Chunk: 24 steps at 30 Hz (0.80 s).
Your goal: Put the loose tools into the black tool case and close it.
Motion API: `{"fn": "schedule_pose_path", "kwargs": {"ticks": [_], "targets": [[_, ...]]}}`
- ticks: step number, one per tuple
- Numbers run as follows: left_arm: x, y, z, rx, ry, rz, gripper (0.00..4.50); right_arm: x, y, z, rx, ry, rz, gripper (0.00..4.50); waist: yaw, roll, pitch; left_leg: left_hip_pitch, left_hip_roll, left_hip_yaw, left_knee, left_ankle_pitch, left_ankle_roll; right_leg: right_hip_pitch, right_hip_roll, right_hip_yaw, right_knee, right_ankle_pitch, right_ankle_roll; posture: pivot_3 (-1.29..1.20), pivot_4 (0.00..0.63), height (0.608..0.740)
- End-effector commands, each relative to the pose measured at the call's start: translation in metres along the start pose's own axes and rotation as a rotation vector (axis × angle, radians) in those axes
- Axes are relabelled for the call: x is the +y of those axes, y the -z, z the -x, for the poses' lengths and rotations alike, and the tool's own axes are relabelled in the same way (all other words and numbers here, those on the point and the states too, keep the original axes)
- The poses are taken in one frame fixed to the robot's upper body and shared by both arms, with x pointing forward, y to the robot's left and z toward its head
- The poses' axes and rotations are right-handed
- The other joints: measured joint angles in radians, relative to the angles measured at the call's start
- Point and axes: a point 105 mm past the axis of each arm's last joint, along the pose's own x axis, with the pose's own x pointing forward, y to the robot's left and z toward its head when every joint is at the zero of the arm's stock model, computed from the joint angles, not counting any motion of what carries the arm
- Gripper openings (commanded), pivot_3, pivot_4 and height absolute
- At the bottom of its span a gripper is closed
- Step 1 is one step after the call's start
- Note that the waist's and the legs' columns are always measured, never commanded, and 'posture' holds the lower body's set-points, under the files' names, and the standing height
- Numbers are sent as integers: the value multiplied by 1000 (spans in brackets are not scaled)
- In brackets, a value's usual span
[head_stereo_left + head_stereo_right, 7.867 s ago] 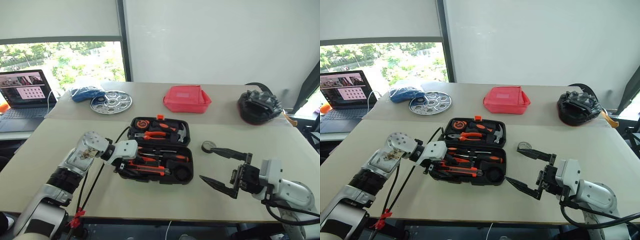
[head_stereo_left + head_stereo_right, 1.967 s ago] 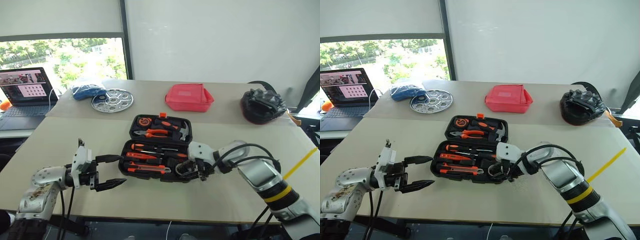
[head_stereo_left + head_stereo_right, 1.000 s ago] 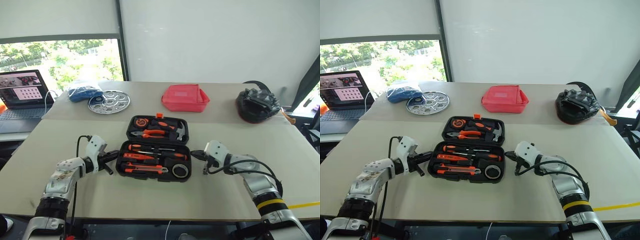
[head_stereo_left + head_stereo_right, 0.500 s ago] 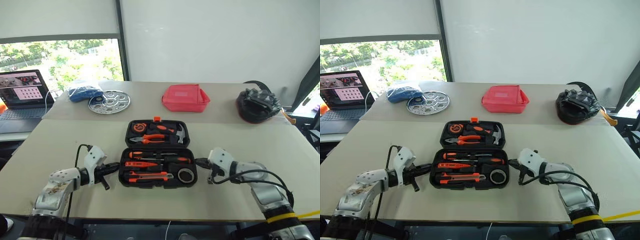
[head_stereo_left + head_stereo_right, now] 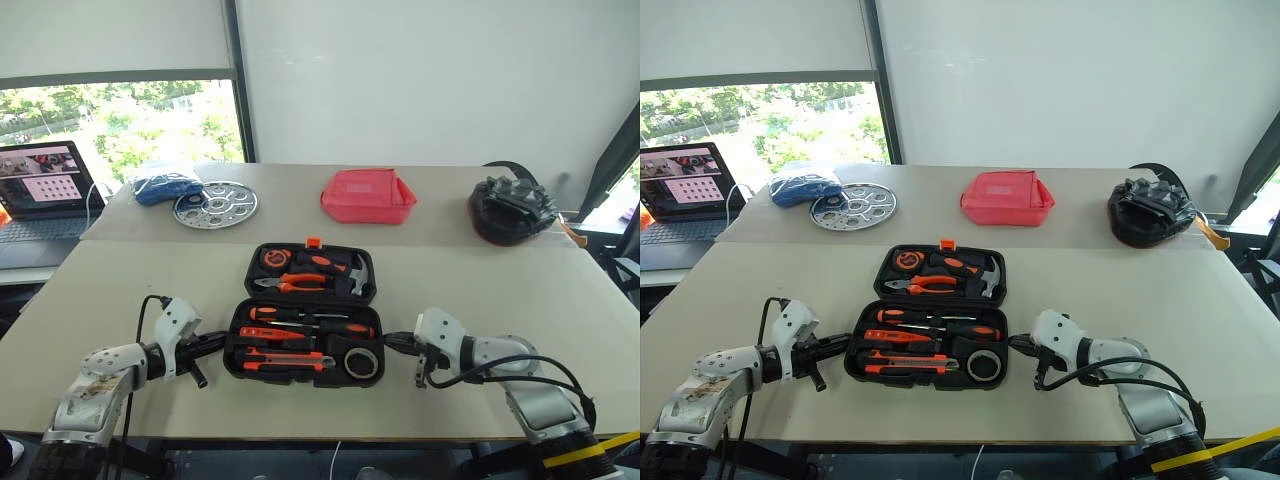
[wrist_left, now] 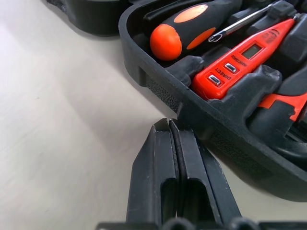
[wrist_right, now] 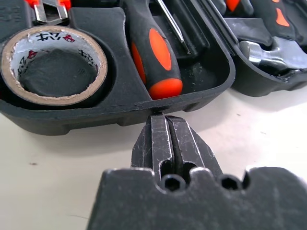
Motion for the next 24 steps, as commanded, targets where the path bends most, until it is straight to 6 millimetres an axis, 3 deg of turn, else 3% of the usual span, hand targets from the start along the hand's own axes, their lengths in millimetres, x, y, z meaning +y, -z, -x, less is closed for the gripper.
{"fn": "schedule_pose_path", "kwargs": {"ticks": [1, 3, 6, 9, 11, 13, 15, 19, 24], "targets": [[6, -13, 8, -33, -7, -3, 86, -4, -15, 11, -39, 8, 30, 0, 1, 0, 0, 0, 0, 0, 0, 0, 0, 0, 0, 0, 0, 0, 0, 0, 150, 740], [16, -18, 17, -38, -44, 40, 321, -8, -18, 25, -45, -4, -28, 0, 2, 0, 0, 0, 0, 0, 0, 0, 0, 0, 0, 0, 0, 0, 0, 0, 150, 740], [24, -29, 26, -5, -41, 91, 1053, -11, -27, 37, -59, -43, -60, 712, 2, -1, 0, -1, 0, 0, 0, 0, 0, 0, 0, 0, 0, 0, 0, 0, 150, 740], [31, -54, 28, 2, -10, 201, 2162, -20, -39, 41, -79, -54, -187, 1833, 2, -2, 1, 1, 0, -1, 1, 0, 0, 1, 0, 0, 1, 0, 0, 0, 150, 740], [36, -68, 25, 23, -8, 269, 2951, -31, -51, 40, -122, -31, -294, 2570, 3, -2, 1, 1, 0, -1, 1, 1, 0, 1, 0, -1, 1, 0, 1, 0, 150, 740], [43, -80, 16, 55, -20, 317, 3558, -50, -53, 35, -52, 23, -394, 3182, 2, -2, 1, 2, -1, -1, 1, 1, 0, 3, 0, 0, 1, 0, 1, 0, 150, 740], [50, -90, 2, 89, -46, 358, 3678, -63, -53, 30, 46, 27, -483, 3926, 1, -2, 1, 2, -2, -2, 1, 1, -1, 2, 0, 0, 2, 0, 1, 0, 150, 740], [64, -101, -26, 125, -118, 407, 3678, -94, -61, 13, 144, 99, -713, 3926, -2, -2, 1, 0, -3, -3, 0, 1, 0, 1, 0, 0, 1, 0, 0, 0, 150, 740], [67, -106, -48, 164, -135, 411, 3678, -112, -59, -4, 249, 178, -844, 3926, -4, -2, 1, -9, -3, -4, 0, 1, 0, -9, 0, -1, 2, 0, 0, 0, 150, 740]]}}
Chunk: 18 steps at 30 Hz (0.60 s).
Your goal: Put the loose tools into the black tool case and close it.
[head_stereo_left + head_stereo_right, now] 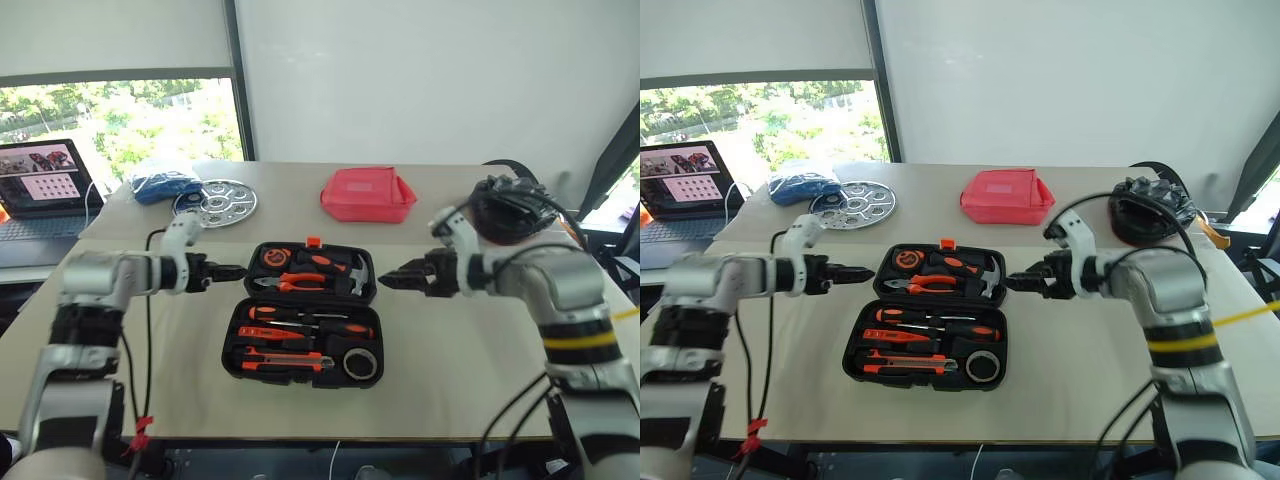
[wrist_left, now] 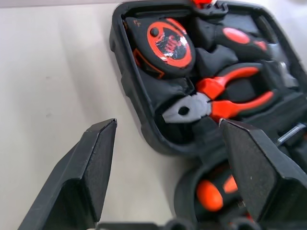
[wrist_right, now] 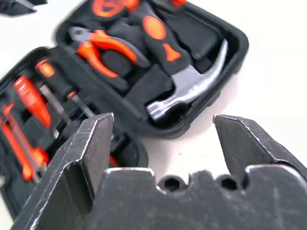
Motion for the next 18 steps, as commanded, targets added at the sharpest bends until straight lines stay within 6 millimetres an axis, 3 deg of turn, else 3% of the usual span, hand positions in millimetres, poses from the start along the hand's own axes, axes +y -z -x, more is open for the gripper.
{"fn": "schedule_pose_path", "kwargs": {"ticks": [1, 4, 11, 14, 15, 18], "targets": [[3, -13, -5, -10, -43, -14, 3678, -14, -5, -8, 34, 87, -103, 3926, -1, 0, 0, -3, 0, 0, 0, 0, 0, -3, 0, 0, 2, 0, 0, 0, 150, 740], [3, -14, -13, -6, -53, -16, 3678, -21, -2, -18, 77, 141, -113, 3926, 0, 0, 0, -11, -3, 0, 1, 2, -3, -12, -4, 0, 8, 1, 1, 0, 150, 740], [3, -10, -19, 13, -55, -16, 3678, -26, 8, -32, 131, 179, -133, 3926, -1, 0, 0, -13, -4, 0, 1, 2, -3, -14, -5, 0, 8, 1, 2, 0, 150, 740], [5, -9, -19, 15, -69, -22, 3678, -29, 12, -34, 147, 195, -140, 3338, -2, 0, 0, -13, -4, 0, 1, 2, -3, -14, -5, 0, 8, 1, 2, 0, 150, 740], [5, -8, -19, 16, -70, -23, 3421, -30, 13, -34, 149, 199, -139, 2854, -2, 0, 0, -13, -4, 0, 1, 2, -4, -14, -5, 0, 9, 1, 2, 0, 150, 740], [4, -3, -19, 40, -55, -17, 2757, -30, 13, -36, 155, 197, -139, 1951, -2, 0, 0, -13, -4, 0, 1, 3, -5, -14, -5, 0, 11, 1, 2, 0, 150, 740]]}}
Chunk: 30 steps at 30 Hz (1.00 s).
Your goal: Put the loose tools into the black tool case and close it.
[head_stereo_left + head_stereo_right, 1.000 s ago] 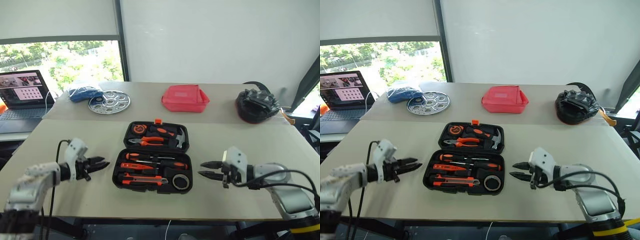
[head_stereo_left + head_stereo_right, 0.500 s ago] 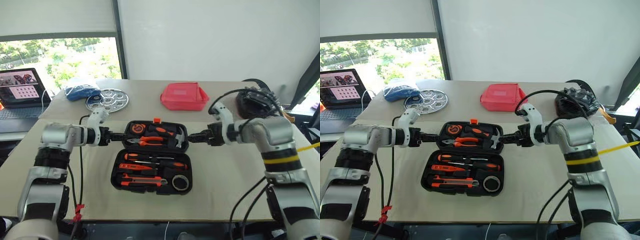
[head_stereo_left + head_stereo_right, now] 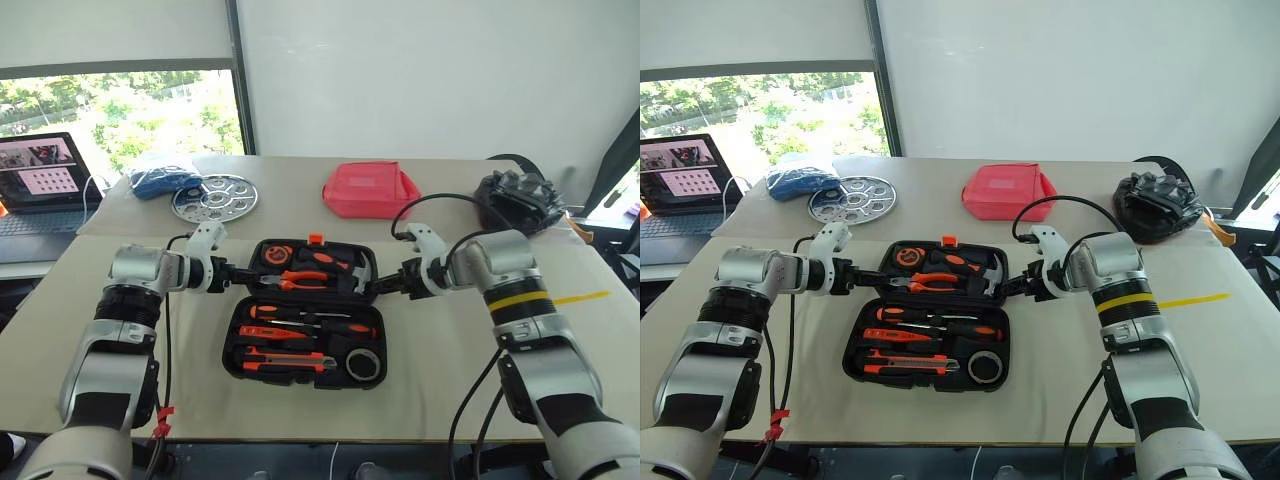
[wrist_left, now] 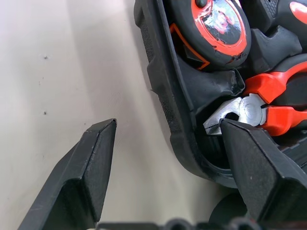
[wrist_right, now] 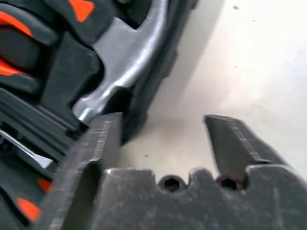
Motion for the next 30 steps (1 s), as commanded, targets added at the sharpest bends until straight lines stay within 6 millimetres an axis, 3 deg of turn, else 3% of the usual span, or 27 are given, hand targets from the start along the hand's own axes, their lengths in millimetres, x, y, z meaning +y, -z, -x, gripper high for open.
{"fn": "schedule_pose_path", "kwargs": {"ticks": [1, 2, 5, 8, 12, 18, 21, 25, 27, 30], "targets": [[-3, -5, 4, 2, 11, -29, 2213, -6, -5, 3, -9, 38, 12, 1480, 1, 0, 0, 0, 0, 0, 0, 0, 0, 0, 0, 0, 1, 0, 0, 0, 150, 740], [-4, -3, 4, 8, 15, -24, 2050, -6, -5, 2, -8, 37, 11, 1251, 2, 0, 0, 1, 0, 0, 1, 0, 0, 1, 0, 0, 2, 0, 0, 0, 150, 740], [-4, 1, 2, 13, 22, -8, 974, -4, -5, 0, -8, 31, 6, 174, 1, 0, 0, 2, 0, -1, 2, 0, 0, 3, 0, -1, 2, 0, 0, 0, 150, 740], [-1, 2, 2, -2, 25, 22, 125, -4, -3, -1, -6, 26, 3, 0, 0, 0, 0, 4, 0, -1, 2, 0, 0, 6, 0, 0, 2, 0, 0, 0, 150, 740], [0, -2, 7, -80, 55, 65, 125, 6, -16, 3, -136, -63, 56, 0, 0, 0, 0, 6, 0, -1, 2, 0, 0, 7, 0, 0, 2, 0, 0, 0, 150, 740], [-15, -17, 36, -425, 248, -43, 125, 29, -29, 37, -521, -245, 338, 0, -3, 0, 0, 5, 0, -2, 1, 0, 0, 5, 0, 0, 2, 0, 0, 0, 150, 740], [-29, -9, 54, -586, 329, -169, 125, 30, -11, 50, -629, -246, 531, 0, 0, 0, 0, 0, 0, -2, 1, 0, -1, 0, 0, 0, 3, 0, 0, 0, 150, 740], [-42, 10, 66, -706, 340, -340, 125, 19, 29, 45, -607, -116, 931, 0, 10, 0, 0, -3, -2, -1, 1, 1, -1, -4, -4, -1, 2, 1, 2, 0, 150, 740], [-43, 15, 67, -733, 323, -371, 125, 18, 35, 46, -648, -103, 997, 0, 14, 0, 0, -4, -4, 1, 1, 1, -1, -4, -7, -1, 0, 2, 3, 0, 150, 740], [-47, 31, 68, -751, 265, -602, 125, 17, 40, 50, -763, -32, 1112, 0, 16, -1, 0, -4, -5, 2, 4, 2, 1, -2, -8, -1, -6, 3, 5, 0, 150, 740]]}}
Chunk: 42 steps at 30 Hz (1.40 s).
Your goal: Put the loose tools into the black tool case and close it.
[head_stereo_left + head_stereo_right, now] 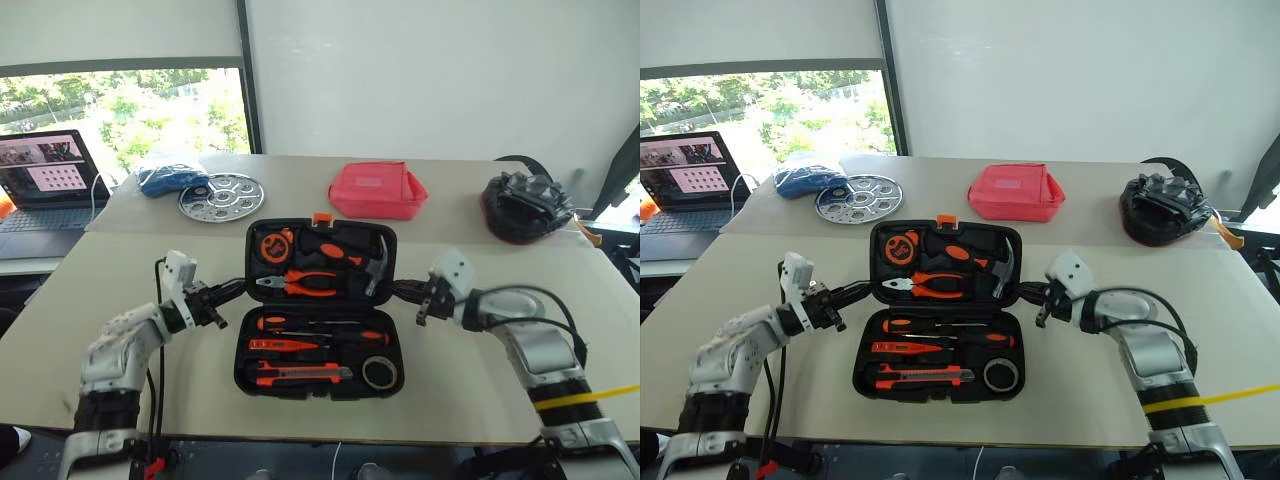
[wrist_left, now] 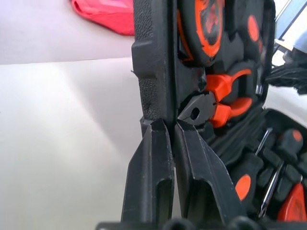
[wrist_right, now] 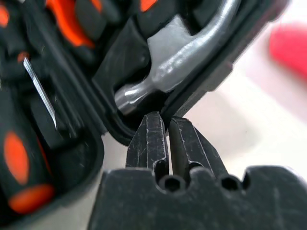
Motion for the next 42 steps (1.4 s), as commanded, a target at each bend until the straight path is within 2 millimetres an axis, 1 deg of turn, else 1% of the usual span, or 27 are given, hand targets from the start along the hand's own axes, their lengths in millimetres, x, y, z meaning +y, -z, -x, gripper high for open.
{"fn": "schedule_pose_path", "kwargs": {"ticks": [1, 3, 6, 9, 11, 13, 14, 16, 17, 18, 19, 20, 21, 22, 24, 25, 26, 29, 32, 35, 37, 39, 40, 41, 42], "targets": [[-21, -24, 8, -77, 88, -418, 125, 2, -15, 8, -125, 44, 271, 0, -1, 0, 0, 1, 0, 1, 0, 0, 0, 1, 0, 0, -1, 0, 0, 0, 150, 740], [-27, -13, 12, -39, 134, -531, 125, 6, -13, 12, -145, 31, 371, 0, -2, 0, 0, 6, 0, 1, 0, 0, 0, 6, 0, 1, -2, 0, 0, 0, 150, 740], [-31, 0, 19, -17, 163, -622, 125, 8, -8, 17, -153, 29, 465, 0, 0, 0, 0, 11, 1, 1, -1, 0, 0, 13, 1, 0, -6, 1, 0, 0, 150, 740], [-32, 9, 26, 6, 180, -676, 125, 14, -4, 22, -173, -6, 501, 0, 3, 0, 0, 14, 1, 1, -1, 0, 1, 15, 1, 0, -7, 1, 0, 0, 150, 740], [-30, 11, 29, 5, 175, -670, 125, 19, -2, 25, -178, -39, 533, 0, 3, 0, 0, 15, 1, 1, -1, 0, 1, 16, 1, 0, -7, 1, 0, 0, 150, 740], [-34, 15, 32, 20, 212, -686, 0, 24, -1, 28, -192, -71, 561, 818, 3, 0, 0, 15, 2, 1, -1, -1, 2, 16, 1, 0, -7, 1, 0, 0, 150, 740], [-37, 17, 34, 24, 233, -692, 0, 26, -1, 29, -199, -84, 574, 1041, 3, 0, 0, 15, 2, 1, -1, -1, 2, 17, 1, 0, -7, 1, 0, 0, 150, 740], [-40, 21, 37, 38, 263, -699, 749, 28, 0, 32, -201, -106, 614, 1619, 2, 0, 0, 18, 2, 1, -2, -1, 3, 19, 1, 0, -7, 1, 0, 0, 150, 740], [-41, 21, 37, 40, 270, -701, 1063, 29, 0, 33, -204, -116, 630, 2081, 0, 0, 0, 21, 2, 1, -3, -1, 3, 22, 1, 0, -8, 1, 0, 0, 150, 740], [-41, 22, 38, 41, 270, -711, 1462, 29, 1, 34, -203, -122, 646, 2416, 0, 0, 0, 24, 2, 2, -5, -1, 3, 26, 0, 0, -10, 1, 0, 0, 150, 740], [-41, 22, 40, 45, 273, -720, 1938, 29, 0, 35, -205, -129, 665, 2860, -1, 0, 0, 26, 2, 2, -6, -1, 3, 27, 0, 1, -10, 0, 0, 0, 150, 740], [-42, 23, 41, 47, 277, -732, 2266, 29, 1, 37, -206, -135, 680, 3144, -1, 0, 0, 26, 2, 2, -5, -1, 3, 28, 0, 1, -10, 0, 0, 0, 150, 740], [-42, 23, 42, 48, 277, -740, 2692, 30, 0, 38, -212, -141, 703, 3527, -1, 0, 0, 26, 2, 2, -5, -1, 3, 28, 0, 1, -10, 0, 0, 0, 150, 740], [-41, 23, 43, 49, 272, -741, 2967, 31, 1, 40, -214, -149, 719, 3827, -1, 0, 0, 27, 2, 3, -5, -1, 4, 28, 0, 1, -9, 0, 0, 0, 150, 740], [-38, 23, 46, 53, 248, -722, 3807, 33, 5, 43, -207, -165, 727, 4470, -1, 0, 0, 29, 2, 3, -5, -1, 4, 31, 0, 1, -9, 0, 0, 0, 150, 740], [-35, 22, 49, 58, 230, -695, 4194, 33, 8, 45, -194, -173, 725, 4500, -2, 0, 0, 30, 2, 3, -5, -1, 4, 31, 0, 1, -9, 0, 0, 0, 150, 740], [-33, 22, 52, 71, 221, -676, 4424, 33, 10, 48, -182, -173, 719, 4500, -1, 0, 0, 31, 2, 3, -5, -1, 4, 31, 0, 1, -9, 0, 0, 0, 150, 740], [-29, 27, 67, 151, 233, -575, 4424, 29, 18, 59, -137, -170, 712, 4500, -3, 0, 0, 31, 3, 3, -5, -1, 4, 31, 0, 1, -8, 0, 0, 0, 150, 740], [-20, 27, 85, 235, 203, -403, 4424, 26, 29, 75, -78, -174, 676, 4500, -6, 0, 0, 31, 4, 3, -6, -1, 4, 31, 0, 1, -8, 0, 0, 0, 150, 740], [-15, 28, 99, 317, 194, -337, 4424, 30, 34, 87, -47, -196, 620, 4500, -11, 0, 0, 31, 4, 3, -6, -1, 4, 30, 0, 1, -8, -1, 0, 0, 150, 740], [-10, 26, 106, 350, 190, -338, 4500, 38, 37, 96, -31, -234, 552, 3999, -12, 0, 0, 32, 4, 3, -6, -1, 4, 31, 0, 2, -8, -1, -1, 0, 150, 740], [-10, 24, 106, 362, 207, -351, 4500, 50, 35, 102, -30, -290, 450, 3504, -11, 0, 0, 32, 4, 3, -6, -1, 4, 32, 0, 2, -8, -1, -1, 0, 150, 740], [-12, 24, 105, 359, 218, -354, 4245, 55, 34, 103, -28, -316, 406, 3062, -11, 0, 0, 32, 4, 3, -6, -1, 4, 32, 0, 2, -8, -2, -1, 0, 150, 740], [-16, 25, 104, 364, 245, -342, 3985, 60, 33, 104, -29, -335, 388, 2767, -11, 0, 0, 32, 4, 3, -6, -1, 4, 32, 0, 2, -8, -2, -1, 0, 150, 740], [-20, 27, 101, 368, 270, -350, 3720, 65, 34, 104, -13, -356, 333, 2400, -12, 0, 0, 32, 4, 3, -6, -1, 4, 32, 0, 2, -8, -2, -1, 0, 150, 740]]}}
